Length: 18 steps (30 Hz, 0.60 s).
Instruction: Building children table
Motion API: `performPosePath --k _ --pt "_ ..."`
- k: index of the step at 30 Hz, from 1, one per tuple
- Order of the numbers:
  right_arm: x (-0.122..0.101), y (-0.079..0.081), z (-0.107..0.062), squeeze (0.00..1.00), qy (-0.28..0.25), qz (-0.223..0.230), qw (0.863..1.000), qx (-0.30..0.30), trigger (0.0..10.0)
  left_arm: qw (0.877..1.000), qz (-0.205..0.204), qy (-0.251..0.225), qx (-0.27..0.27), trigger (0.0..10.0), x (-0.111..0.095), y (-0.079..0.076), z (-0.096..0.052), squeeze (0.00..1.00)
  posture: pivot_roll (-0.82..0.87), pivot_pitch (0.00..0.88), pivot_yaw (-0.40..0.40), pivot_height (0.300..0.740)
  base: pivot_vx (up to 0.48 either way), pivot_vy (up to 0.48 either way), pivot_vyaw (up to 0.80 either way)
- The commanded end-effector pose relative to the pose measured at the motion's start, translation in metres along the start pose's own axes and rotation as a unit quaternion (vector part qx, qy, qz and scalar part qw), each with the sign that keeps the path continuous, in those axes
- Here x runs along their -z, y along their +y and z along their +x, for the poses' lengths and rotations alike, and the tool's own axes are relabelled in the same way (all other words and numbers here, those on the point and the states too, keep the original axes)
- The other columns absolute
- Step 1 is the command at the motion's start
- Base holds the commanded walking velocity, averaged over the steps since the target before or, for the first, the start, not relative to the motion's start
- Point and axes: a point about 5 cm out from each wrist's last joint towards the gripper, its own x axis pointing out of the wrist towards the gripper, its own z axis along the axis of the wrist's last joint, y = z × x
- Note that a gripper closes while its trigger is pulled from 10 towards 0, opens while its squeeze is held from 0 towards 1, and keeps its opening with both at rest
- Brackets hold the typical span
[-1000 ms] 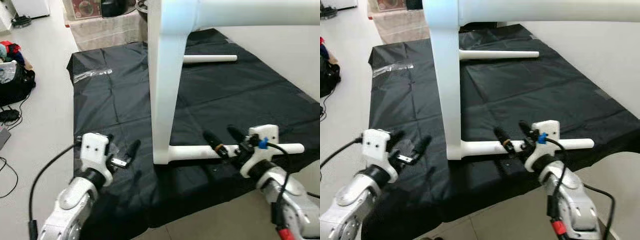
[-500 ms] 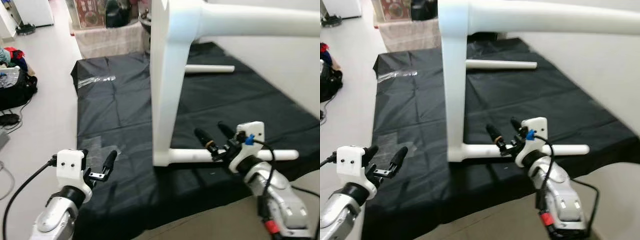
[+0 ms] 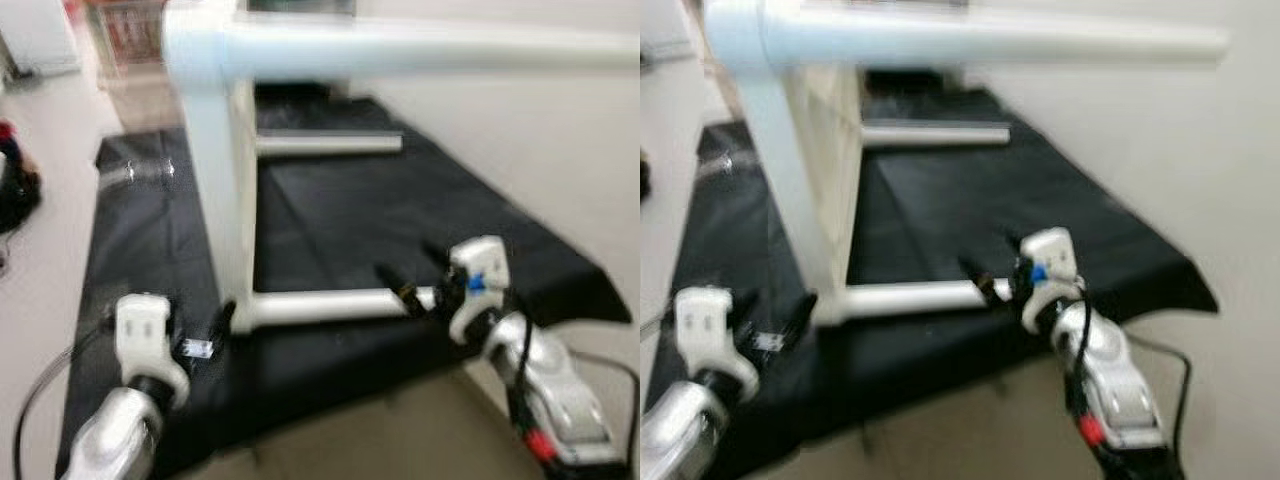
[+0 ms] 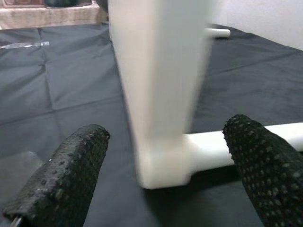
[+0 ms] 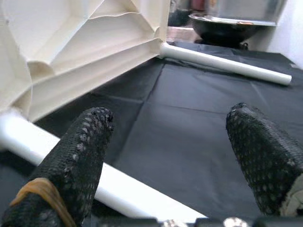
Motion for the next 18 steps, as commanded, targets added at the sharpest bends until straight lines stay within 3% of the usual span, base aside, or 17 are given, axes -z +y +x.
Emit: performPosePath --k 1,8,10,18 --pt "-0.005 -0.004 -0.002 0.00 0.001 -0.032 0.999 -0.003 10.0 1.000 -0.006 0.006 0.009 10.0 0.003 -0.005 0.001 0.00 -0.08 0.075 0.017 0.740 0.000 -0.480 0.00" --pt "-0.016 -0.004 -0.001 0.00 -0.005 -0.075 0.997 -0.024 10.0 1.000 -0.009 0.006 0.015 10.0 0.003 -0.007 0.004 0.00 -0.08 0.074 0.017 0.740 0.000 -0.480 0.00" --pt "-0.024 -0.003 0.001 0.00 -0.003 -0.130 0.991 -0.035 10.0 1.000 -0.008 0.012 0.026 10.0 0.006 -0.011 0.010 0.00 -0.09 0.072 0.017 0.740 0.000 0.000 0.00" --pt "-0.035 0.003 0.001 0.00 -0.024 -0.138 0.988 -0.066 10.0 1.000 -0.002 0.016 0.021 10.0 0.009 -0.012 0.016 0.00 -0.10 0.067 0.017 0.740 0.000 0.000 0.00"
